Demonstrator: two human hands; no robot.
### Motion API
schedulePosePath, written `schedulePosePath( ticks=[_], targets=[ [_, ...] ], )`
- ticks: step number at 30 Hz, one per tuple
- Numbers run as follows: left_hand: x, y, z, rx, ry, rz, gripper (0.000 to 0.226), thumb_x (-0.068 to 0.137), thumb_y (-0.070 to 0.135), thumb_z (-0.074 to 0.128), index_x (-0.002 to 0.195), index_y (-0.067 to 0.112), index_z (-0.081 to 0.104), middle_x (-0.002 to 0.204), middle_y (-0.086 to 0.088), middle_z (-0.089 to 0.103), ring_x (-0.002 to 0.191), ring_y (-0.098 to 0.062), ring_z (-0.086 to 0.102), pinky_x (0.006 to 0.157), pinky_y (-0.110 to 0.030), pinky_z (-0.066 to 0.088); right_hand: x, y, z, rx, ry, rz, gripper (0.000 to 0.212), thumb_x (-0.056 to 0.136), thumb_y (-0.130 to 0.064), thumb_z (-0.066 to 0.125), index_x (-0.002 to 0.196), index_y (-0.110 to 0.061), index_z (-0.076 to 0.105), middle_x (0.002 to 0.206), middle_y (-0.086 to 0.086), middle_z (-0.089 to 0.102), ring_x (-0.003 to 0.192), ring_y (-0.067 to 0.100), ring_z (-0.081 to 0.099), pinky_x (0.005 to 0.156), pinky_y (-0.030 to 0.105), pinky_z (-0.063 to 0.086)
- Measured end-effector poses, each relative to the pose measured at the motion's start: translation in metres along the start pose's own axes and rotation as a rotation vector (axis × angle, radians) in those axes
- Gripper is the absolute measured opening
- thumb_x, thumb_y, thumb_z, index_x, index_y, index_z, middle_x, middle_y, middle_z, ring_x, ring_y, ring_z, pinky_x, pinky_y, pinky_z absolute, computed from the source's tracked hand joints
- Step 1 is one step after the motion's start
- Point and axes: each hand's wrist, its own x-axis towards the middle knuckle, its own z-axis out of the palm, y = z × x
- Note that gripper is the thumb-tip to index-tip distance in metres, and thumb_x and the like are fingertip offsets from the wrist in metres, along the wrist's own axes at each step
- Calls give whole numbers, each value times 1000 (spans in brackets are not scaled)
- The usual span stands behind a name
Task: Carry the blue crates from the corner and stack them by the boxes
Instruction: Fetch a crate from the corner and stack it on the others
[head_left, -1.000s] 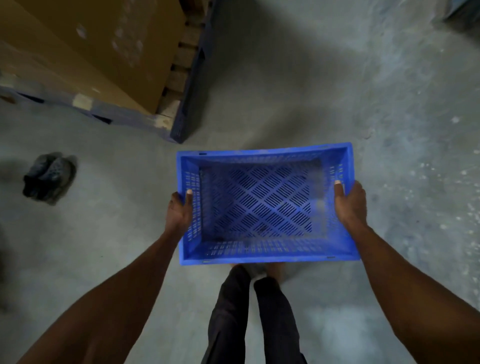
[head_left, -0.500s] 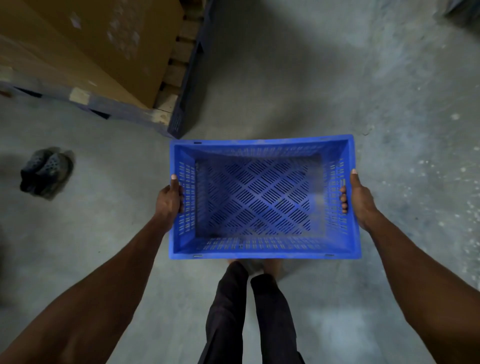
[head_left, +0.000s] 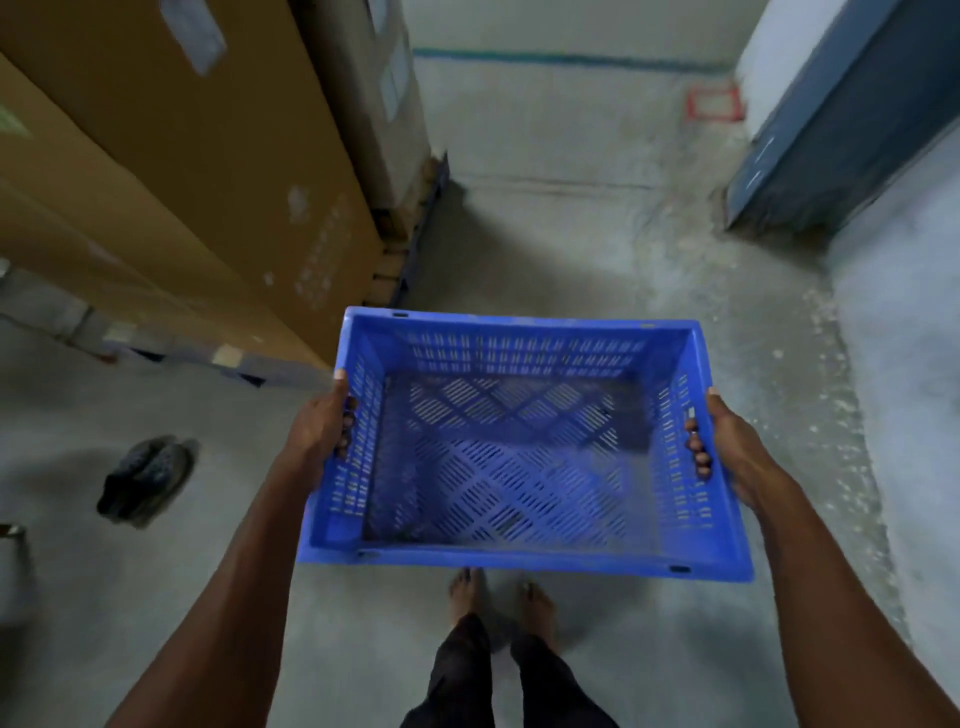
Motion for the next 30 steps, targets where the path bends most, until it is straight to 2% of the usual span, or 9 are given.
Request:
schedulePosePath(
  ticks=[6,12,17,22,30],
  targets=[
    [-53,75,-10,-4,-51,90,61,94,72,43,85,14,56,61,2,41,40,-12,32,39,-23,32,-83,-37,-49,70,51,-80,59,100,-65,32,80,-12,50,58,4,39,38,14,31,38,22,29],
    [-66,122,19,79,-192,182,62,95,70,43,90,10,58,64,0,42,47,-16,32,47,-27,32,-144,-21,-86,172,207,-92,60,99,-66,33,80,-12,51,60,4,41,39,14,31,39,23,29],
    [-65,148,69,202,-376,249,59,97,68,42,83,13,57,60,1,43,44,-16,32,46,-25,30,-208,28,-105,313,388,-43,59,99,-66,33,80,-13,51,58,3,39,42,16,29,44,25,28],
    [-86,159,126,310,-648,300,60,91,74,45,84,16,57,59,2,44,43,-14,31,42,-23,30,-292,92,-113,489,570,0,57,99,-65,36,79,-14,50,61,4,41,46,17,30,45,24,29],
    [-209,156,233,502,-1026,440,56,93,72,45,81,18,56,59,2,42,42,-14,31,38,-21,30,-449,215,-107,776,899,50,58,99,-66,36,77,-13,49,60,4,42,46,17,32,46,28,30]
  ],
)
